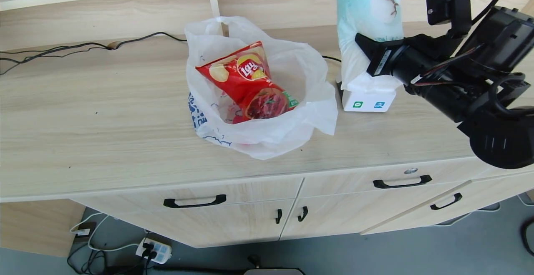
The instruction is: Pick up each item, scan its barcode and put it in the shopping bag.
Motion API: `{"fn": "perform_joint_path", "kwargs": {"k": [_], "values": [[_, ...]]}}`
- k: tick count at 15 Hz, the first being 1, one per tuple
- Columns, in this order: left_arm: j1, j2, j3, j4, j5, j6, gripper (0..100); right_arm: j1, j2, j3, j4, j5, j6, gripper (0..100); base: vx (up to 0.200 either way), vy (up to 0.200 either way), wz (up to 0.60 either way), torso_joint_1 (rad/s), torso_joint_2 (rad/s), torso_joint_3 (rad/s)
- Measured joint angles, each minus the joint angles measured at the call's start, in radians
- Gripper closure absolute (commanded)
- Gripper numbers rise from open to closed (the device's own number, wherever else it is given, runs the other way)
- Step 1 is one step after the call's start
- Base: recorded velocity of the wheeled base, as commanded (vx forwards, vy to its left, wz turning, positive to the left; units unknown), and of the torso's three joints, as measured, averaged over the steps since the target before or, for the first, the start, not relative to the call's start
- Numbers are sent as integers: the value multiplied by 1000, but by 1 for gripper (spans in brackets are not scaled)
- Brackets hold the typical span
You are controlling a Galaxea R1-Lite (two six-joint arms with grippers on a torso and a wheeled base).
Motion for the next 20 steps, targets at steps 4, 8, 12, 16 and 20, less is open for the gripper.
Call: {"fn": "perform_joint_path", "kwargs": {"k": [4,8,12,16,20], "values": [[0,0,0,0,0,0,0,-40,38,-39,0,-3,-2,100,0,0,0,0,0,0],[0,0,0,1,0,-1,0,-50,51,-74,3,-3,-3,100,0,0,0,0,0,0],[0,0,0,1,0,-1,0,-45,30,-82,15,-3,-9,100,0,0,0,0,0,0],[0,0,0,2,0,0,0,-11,-85,-100,110,-2,-28,100,0,0,450,1,3,3],[0,0,0,2,0,0,0,31,-175,-93,173,-4,-31,100,0,0,600,4,6,2]]}}
